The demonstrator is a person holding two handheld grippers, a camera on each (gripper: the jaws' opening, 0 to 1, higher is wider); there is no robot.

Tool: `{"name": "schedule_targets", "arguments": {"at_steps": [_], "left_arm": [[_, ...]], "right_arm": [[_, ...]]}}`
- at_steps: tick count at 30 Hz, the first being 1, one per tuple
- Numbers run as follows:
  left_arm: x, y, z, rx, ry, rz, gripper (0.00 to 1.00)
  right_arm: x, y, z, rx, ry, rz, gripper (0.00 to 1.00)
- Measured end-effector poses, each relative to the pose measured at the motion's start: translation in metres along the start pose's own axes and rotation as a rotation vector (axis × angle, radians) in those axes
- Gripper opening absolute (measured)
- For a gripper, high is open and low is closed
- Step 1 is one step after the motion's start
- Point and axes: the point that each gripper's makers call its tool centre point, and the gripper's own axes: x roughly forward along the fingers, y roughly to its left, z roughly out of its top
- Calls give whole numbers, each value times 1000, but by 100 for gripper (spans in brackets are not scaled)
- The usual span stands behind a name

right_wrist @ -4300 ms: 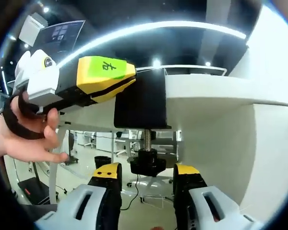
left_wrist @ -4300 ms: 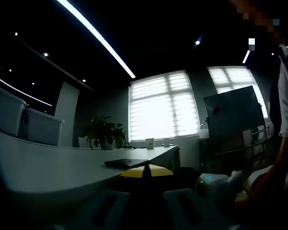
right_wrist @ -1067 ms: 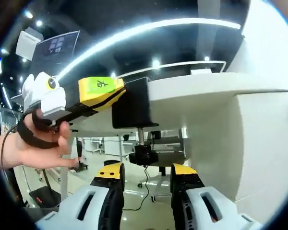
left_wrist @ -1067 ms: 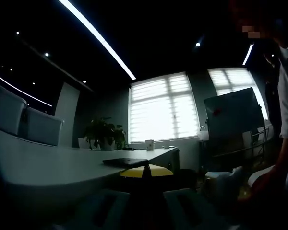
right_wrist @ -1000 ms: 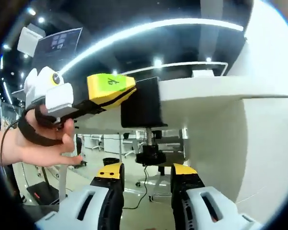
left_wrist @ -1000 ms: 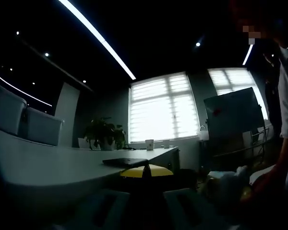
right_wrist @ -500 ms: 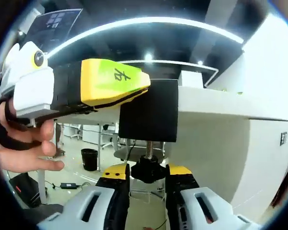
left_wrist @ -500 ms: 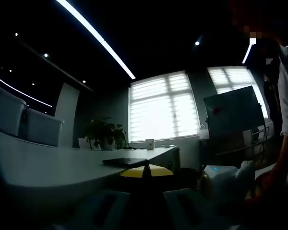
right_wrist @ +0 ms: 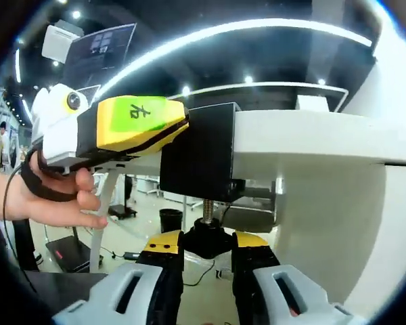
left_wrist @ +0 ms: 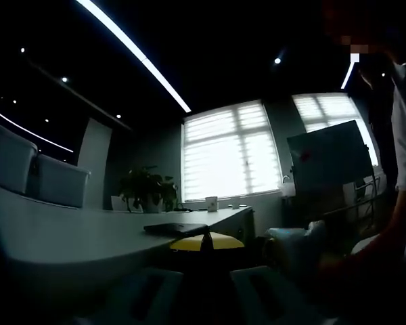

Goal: Clamp the fixed fixture on the desktop, loosen the retaining clip, secure it to the edge of the desk, and tighten the retaining clip.

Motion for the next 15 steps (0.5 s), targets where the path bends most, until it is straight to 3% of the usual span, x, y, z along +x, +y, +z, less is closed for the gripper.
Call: {"name": "schedule_targets", "arguments": {"at_steps": [4,7,9,12,15], "left_arm": [[0,0,0,-14,2,1,1],[0,0,0,-7,4,0,1],[0,0,0,-14,0,0,1],[0,-1,0,-8,3,-1,1],[0,-1,0,-13,0,1,1]], "right_arm": [[1,0,-3,-12,19,67,26],[2,1,-3,-20,20,68,26],[-1,-1,-5,-8,8,10,27],[-17,-19,0,-33,-27,-178,39],[-28,-13,1,51,-60,-281,48]]}}
